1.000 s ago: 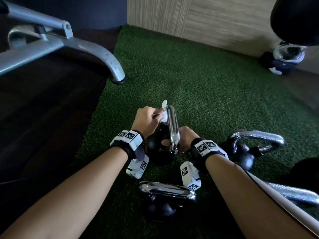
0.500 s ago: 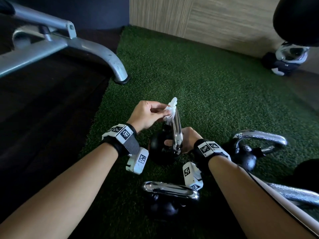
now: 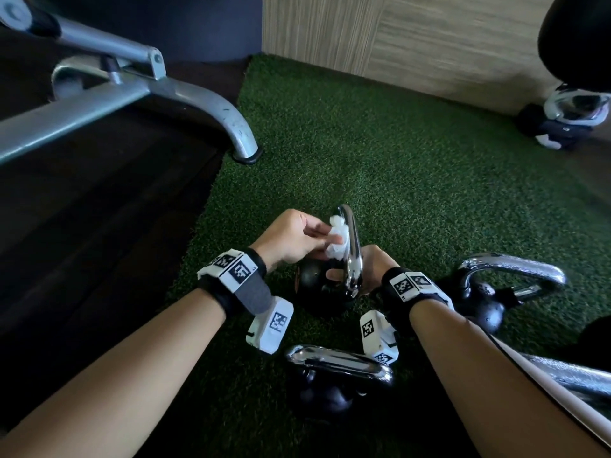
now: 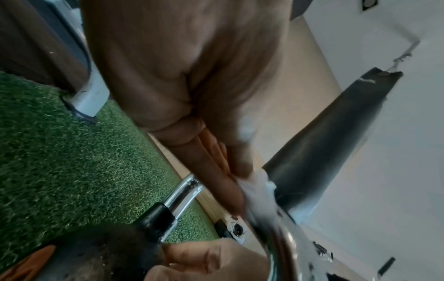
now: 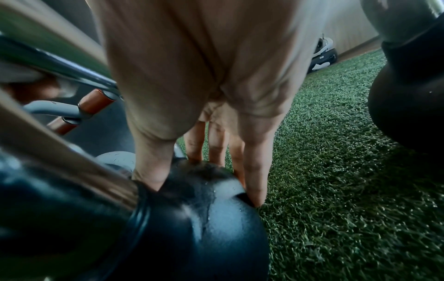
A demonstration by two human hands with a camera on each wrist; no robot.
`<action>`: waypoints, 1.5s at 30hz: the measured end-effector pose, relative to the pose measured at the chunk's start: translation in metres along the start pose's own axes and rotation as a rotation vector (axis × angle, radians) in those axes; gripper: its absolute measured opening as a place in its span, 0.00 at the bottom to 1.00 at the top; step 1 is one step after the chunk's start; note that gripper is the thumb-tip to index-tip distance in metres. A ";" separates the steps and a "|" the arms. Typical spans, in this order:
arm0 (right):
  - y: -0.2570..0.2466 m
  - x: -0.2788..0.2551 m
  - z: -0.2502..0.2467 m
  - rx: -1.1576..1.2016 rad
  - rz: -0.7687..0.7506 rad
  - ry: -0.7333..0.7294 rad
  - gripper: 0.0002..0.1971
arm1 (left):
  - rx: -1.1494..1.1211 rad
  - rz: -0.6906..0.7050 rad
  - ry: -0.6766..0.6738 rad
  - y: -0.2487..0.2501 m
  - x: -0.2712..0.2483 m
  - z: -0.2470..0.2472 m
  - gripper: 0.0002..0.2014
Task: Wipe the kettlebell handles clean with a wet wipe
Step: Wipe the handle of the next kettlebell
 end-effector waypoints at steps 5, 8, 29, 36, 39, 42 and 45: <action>-0.004 -0.005 -0.003 -0.109 0.021 -0.056 0.19 | 0.075 0.030 -0.269 -0.012 -0.025 0.019 0.04; -0.005 -0.004 -0.002 -0.174 0.006 -0.021 0.21 | 0.142 0.147 -0.134 -0.011 -0.036 0.016 0.10; -0.031 -0.019 -0.011 -0.434 -0.007 -0.061 0.19 | 0.493 0.146 0.088 -0.040 -0.045 0.016 0.14; -0.052 -0.043 -0.069 -0.335 -0.139 0.328 0.08 | 0.225 0.169 0.177 -0.019 -0.050 -0.020 0.20; -0.087 -0.079 -0.082 -0.138 -0.400 0.453 0.05 | 0.051 0.194 0.158 0.002 -0.055 -0.023 0.17; -0.112 -0.103 -0.077 0.139 -0.542 0.278 0.19 | -0.202 0.200 0.105 0.021 -0.060 -0.018 0.11; -0.119 -0.112 -0.074 0.159 -0.566 0.233 0.26 | -0.278 0.177 0.081 0.034 -0.067 -0.008 0.08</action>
Point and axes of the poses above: each hand's wrist, its own x-axis towards the middle knuckle, its own z-axis out of the palm, y = z × x, the point moved 5 cm from there along x, towards the middle knuckle, and after that the axes turned 11 degrees about -z, right-handed, at the moved point
